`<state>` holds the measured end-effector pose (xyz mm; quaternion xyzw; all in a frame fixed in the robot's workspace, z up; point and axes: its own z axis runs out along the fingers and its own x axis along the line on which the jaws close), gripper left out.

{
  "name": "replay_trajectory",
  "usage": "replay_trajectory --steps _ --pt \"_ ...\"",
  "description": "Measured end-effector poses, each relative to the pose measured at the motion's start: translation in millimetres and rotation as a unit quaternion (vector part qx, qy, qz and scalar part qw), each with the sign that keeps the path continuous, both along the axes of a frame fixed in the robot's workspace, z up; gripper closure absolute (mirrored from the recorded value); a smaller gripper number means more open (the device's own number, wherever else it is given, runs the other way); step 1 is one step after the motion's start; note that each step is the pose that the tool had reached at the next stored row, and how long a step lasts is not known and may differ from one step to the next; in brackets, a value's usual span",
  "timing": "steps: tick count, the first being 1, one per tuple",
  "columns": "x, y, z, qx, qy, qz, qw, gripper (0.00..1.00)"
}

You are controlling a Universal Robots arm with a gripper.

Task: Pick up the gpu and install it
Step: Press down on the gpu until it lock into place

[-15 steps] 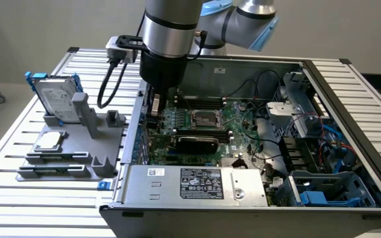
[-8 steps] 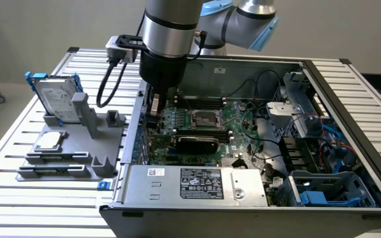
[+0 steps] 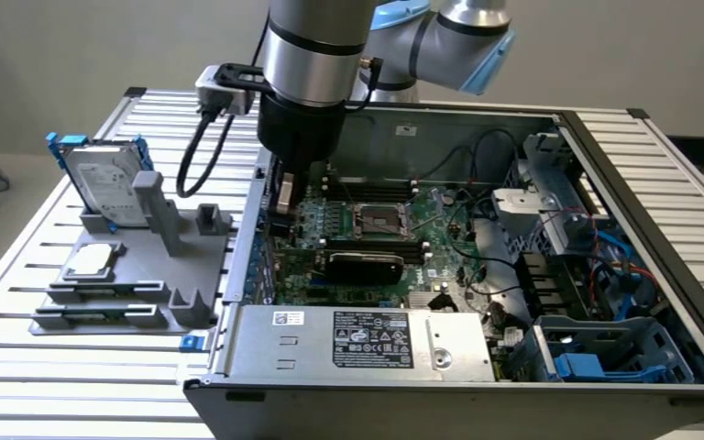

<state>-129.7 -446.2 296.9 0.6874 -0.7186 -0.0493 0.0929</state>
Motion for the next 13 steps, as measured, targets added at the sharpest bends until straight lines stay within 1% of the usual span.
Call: replay_trajectory --steps 3,10,13 --pt "0.0 -0.1 0.1 -0.0001 0.0014 -0.004 1.0000 0.89" --pt "0.0 -0.1 0.1 -0.0002 0.0068 -0.013 0.9999 0.89" --pt "-0.1 -0.1 0.1 -0.0007 0.0079 -0.016 0.9998 0.89"
